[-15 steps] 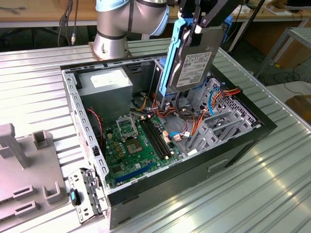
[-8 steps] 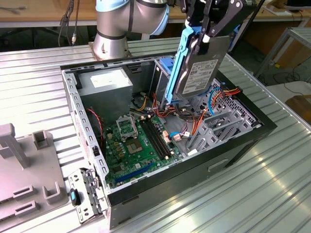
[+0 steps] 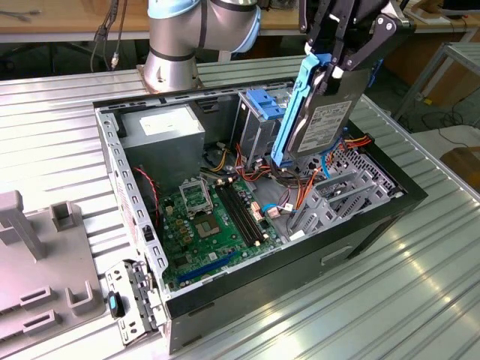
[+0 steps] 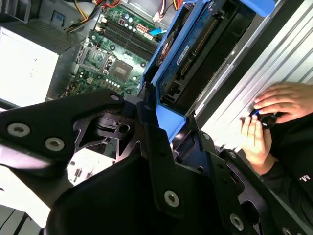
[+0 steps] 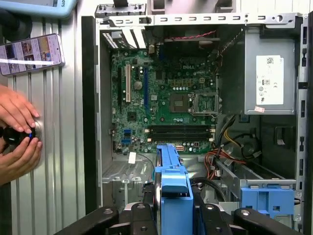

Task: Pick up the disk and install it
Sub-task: 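Insert the disk into the insertion slot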

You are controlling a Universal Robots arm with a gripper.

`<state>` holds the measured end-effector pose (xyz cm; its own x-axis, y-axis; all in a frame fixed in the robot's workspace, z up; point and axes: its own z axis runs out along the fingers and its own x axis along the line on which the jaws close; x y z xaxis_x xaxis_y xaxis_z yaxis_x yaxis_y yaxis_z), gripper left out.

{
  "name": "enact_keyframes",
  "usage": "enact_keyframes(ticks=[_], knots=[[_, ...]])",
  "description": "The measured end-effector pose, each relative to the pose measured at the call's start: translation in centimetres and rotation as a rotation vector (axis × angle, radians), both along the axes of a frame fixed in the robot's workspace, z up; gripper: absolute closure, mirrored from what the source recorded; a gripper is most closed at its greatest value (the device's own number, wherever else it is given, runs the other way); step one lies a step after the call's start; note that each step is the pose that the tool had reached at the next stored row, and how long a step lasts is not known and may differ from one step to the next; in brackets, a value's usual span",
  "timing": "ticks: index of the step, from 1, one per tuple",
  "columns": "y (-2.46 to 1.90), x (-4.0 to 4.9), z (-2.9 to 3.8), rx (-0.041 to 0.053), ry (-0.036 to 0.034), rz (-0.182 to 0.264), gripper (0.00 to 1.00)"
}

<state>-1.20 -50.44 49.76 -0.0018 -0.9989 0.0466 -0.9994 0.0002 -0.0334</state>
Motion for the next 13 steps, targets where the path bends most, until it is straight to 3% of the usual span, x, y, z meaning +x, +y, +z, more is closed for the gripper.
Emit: enact_keyframes(ticks=[5,10,13], knots=[[-0.21,1.62,-0.73,0.0001,-0.0003,0.000,0.63],[-0.43,2.49,-1.72,0.0001,-0.0008,-0.011,0.63],[-0.81,3.15,-2.00,0.0001,-0.0008,-0.011,0.63]])
